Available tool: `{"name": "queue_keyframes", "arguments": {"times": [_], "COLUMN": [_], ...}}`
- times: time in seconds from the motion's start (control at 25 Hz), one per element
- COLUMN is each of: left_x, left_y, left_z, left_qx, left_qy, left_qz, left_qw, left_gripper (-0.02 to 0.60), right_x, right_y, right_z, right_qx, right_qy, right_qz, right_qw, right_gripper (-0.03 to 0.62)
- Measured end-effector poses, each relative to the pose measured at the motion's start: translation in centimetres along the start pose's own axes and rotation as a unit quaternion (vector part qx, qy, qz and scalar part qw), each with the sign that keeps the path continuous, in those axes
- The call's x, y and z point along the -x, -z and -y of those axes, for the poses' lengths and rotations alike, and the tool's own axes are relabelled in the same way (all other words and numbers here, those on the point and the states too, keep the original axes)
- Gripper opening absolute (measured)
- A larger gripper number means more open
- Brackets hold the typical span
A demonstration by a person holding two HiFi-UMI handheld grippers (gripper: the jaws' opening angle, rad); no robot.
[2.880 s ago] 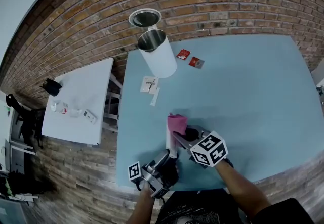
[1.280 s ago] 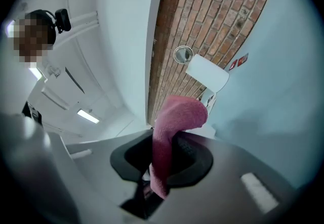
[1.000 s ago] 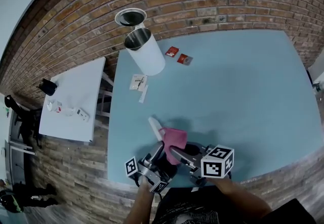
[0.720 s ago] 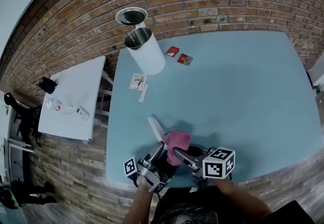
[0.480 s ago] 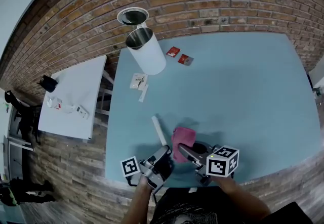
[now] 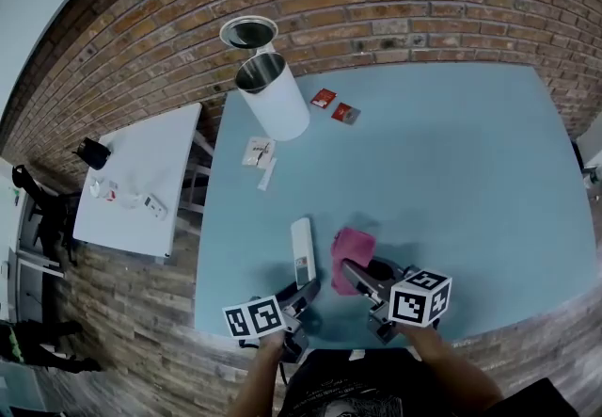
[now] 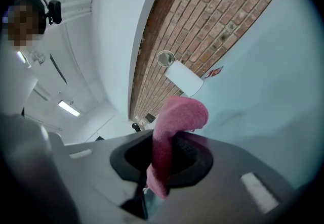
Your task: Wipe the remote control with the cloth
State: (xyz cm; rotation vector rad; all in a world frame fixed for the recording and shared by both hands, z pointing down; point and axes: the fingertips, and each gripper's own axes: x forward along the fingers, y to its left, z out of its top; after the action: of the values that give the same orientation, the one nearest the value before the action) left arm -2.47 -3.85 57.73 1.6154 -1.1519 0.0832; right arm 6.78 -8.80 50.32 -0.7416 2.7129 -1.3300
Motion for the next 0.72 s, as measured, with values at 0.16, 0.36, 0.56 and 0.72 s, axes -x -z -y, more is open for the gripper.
{"name": "queue_keyframes", "arguments": {"times": [0.16, 0.36, 0.56, 0.72], "left_x": [0.0, -0.1, -0.5, -0.3], "left_y": [0.1, 0.0, 0.5, 0.1], "left_z": [-0.8, -1.0, -1.3, -1.2], "left_qx": [-0.123, -0.209, -0.27, -0.302], "left_qy": [-0.095, -0.167, -0.2, -0.218], "left_qz": [-0.026, -0.049, -0.066, -0.063], "left_qw": [0.9876, 0.9624, 0.9393, 0.926], "left_gripper": [0.256, 0.256, 0.255, 0.265], "right_x": [0.4, 0.8, 1.2, 1.5], "right_y": [0.2, 0.2, 0.3, 0.8], "right_z": [0.1, 0.3, 0.5, 0.2], "right_qx": [0.003, 0.004, 0.002, -0.001], "right_qy": [0.001, 0.001, 0.002, 0.003], "right_qz": [-0.004, -0.009, -0.012, -0.015], "right_qw": [1.0, 1.0, 1.0, 1.0], "right_gripper": [0.066, 0.066, 0.066, 0.066]}}
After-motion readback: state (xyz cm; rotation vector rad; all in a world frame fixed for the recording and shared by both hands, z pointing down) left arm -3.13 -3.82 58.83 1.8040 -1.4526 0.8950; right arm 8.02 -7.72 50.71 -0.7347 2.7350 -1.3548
